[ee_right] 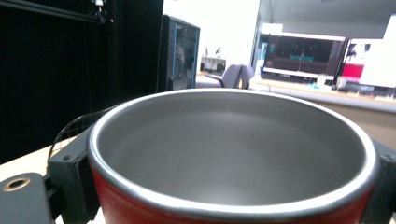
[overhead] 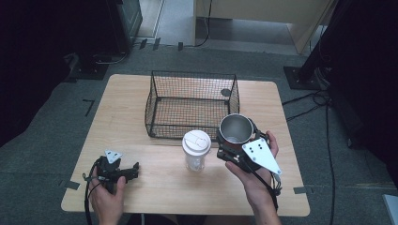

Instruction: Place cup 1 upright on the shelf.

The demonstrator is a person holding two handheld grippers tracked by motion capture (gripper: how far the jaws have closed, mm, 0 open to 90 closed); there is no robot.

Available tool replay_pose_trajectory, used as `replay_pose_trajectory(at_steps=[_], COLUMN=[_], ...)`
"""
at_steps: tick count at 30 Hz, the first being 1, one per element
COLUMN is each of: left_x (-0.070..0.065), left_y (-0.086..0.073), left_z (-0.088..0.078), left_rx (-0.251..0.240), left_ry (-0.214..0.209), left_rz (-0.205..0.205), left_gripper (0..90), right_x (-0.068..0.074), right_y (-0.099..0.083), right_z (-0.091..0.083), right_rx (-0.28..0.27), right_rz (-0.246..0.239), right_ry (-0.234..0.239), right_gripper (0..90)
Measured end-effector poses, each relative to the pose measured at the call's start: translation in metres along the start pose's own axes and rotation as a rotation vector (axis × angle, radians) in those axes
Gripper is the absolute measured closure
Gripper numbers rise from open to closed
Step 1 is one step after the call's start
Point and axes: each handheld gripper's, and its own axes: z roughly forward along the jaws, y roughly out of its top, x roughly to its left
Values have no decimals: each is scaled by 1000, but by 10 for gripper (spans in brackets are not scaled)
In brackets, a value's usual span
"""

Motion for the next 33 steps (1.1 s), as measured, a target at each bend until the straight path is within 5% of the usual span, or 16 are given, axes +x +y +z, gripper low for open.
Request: replay_pose_trajectory(at_steps=[9, 33], left_x=[0, 0], left_y=[0, 0], left_z=[0, 0], left_rx=[1, 1], left_ry=[0, 0], left_rz=[0, 0], left_gripper=[0, 0], right_x=[-8, -20], right_y=[8, 21], right_z=[13, 83], right_rx=[-30, -69], right_rz=[31, 132], right_ry=[2, 49], right_gripper=[71, 71])
